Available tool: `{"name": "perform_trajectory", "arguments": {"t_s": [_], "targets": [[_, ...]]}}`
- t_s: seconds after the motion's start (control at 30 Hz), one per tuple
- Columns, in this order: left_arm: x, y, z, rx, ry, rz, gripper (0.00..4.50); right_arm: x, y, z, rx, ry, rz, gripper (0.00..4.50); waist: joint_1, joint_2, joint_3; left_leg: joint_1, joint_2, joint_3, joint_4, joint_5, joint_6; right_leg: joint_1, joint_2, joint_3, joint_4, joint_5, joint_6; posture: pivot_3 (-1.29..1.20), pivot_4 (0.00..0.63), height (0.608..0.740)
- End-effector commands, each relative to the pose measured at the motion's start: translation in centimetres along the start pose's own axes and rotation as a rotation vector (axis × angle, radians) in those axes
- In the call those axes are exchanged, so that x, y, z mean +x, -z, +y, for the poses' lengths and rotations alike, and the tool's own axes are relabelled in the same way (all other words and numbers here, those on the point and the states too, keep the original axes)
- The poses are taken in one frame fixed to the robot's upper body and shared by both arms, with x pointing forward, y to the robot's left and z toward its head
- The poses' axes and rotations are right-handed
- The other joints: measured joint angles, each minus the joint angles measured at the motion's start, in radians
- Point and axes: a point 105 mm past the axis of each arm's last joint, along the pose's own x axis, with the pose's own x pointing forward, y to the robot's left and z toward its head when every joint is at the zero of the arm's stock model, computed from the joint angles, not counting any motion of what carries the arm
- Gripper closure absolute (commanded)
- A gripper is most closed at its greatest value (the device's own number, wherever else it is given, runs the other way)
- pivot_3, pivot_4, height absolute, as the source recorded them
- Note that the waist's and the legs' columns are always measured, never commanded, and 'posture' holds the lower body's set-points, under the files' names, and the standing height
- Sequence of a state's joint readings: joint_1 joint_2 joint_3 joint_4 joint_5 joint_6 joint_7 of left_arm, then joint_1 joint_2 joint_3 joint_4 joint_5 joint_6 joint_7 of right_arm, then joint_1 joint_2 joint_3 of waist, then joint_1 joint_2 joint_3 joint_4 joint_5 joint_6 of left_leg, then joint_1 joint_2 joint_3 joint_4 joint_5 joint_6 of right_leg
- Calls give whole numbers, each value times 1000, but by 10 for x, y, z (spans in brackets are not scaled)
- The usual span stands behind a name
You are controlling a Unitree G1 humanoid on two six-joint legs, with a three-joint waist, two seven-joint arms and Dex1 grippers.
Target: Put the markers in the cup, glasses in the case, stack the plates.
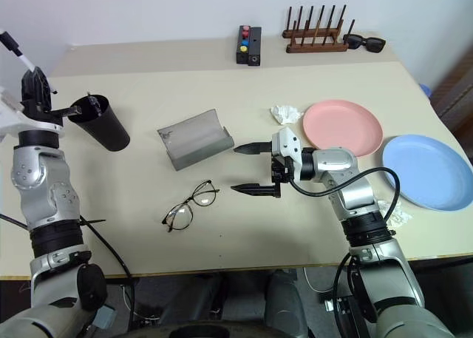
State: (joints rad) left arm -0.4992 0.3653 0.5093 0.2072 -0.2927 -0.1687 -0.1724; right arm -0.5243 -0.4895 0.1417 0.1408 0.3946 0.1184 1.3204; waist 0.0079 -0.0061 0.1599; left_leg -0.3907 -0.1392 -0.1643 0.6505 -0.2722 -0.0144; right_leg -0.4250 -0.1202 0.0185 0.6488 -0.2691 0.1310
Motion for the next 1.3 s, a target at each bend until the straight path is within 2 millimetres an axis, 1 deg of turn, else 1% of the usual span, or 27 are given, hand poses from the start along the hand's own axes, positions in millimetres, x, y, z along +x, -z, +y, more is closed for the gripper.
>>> {"name": "perform_trajectory", "arguments": {"t_s": [0.03, 0.2, 0.53, 0.83, 0.87, 0.9, 0.93, 0.97, 1.07, 1.3], "targets": [[6, -4, 3, 58, -14, -15, 4480, -1, -11, -4, -54, 9, -25, 0, 0, 0, 0, 0, 0, 0, 0, 0, 0, 0, 0, 0, 0, 0, 0, 0, 150, 740], [7, 6, -5, 78, 2, 14, 4480, -1, -11, -5, -57, 14, -28, 0, 1, 0, 0, 0, 0, 0, 0, 0, 0, 0, 0, 0, 0, 0, 0, 0, 150, 740], [14, 10, -15, 71, 24, 24, 4480, 0, -12, -6, -61, 24, -33, 0, 1, 0, 0, 0, 0, 0, 0, 0, 0, 0, 0, 0, 0, 0, 0, 0, 150, 740], [14, 13, -16, 75, 41, 36, 4480, 0, -13, -6, -64, 34, -37, 0, 0, 0, 0, 0, 0, 0, 0, 0, 0, 0, 0, 0, 0, 0, 0, 0, 150, 740], [13, 13, -17, 73, 43, 38, 3717, 0, -14, -6, -65, 36, -38, 0, 0, 0, 0, 0, 0, 0, 0, 0, 0, 0, 0, 0, 0, 0, 0, 0, 150, 740], [13, 13, -17, 71, 44, 39, 3354, 0, -14, -6, -65, 37, -39, 0, 0, 0, 0, 0, 0, 0, 0, 0, 0, 0, 0, 0, 0, 0, 0, 0, 150, 740], [13, 13, -17, 63, 45, 38, 2881, 0, -14, -7, -64, 38, -39, 0, 0, 0, 0, 0, 0, 0, 0, 0, 0, 0, 0, 0, 0, 0, 0, 0, 150, 740], [13, 14, -18, 51, 50, 41, 2271, 1, -14, -7, -64, 39, -39, 0, 0, 0, 0, 0, 0, 0, 0, 0, 0, 0, 0, 0, 0, 0, 0, 0, 150, 740], [11, 13, -20, 31, 64, 37, 886, 1, -14, -7, -64, 40, -40, 0, 0, 0, 0, 0, 0, 0, 0, 0, 0, 0, 0, 0, 0, 0, 0, 0, 150, 740], [12, 6, -24, 10, 84, 16, 886, 1, -15, -8, -63, 42, -41, 0, -1, 0, 0, 0, 0, 0, 0, 0, 0, 0, 0, 0, 0, 0, 0, 0, 150, 740]]}}
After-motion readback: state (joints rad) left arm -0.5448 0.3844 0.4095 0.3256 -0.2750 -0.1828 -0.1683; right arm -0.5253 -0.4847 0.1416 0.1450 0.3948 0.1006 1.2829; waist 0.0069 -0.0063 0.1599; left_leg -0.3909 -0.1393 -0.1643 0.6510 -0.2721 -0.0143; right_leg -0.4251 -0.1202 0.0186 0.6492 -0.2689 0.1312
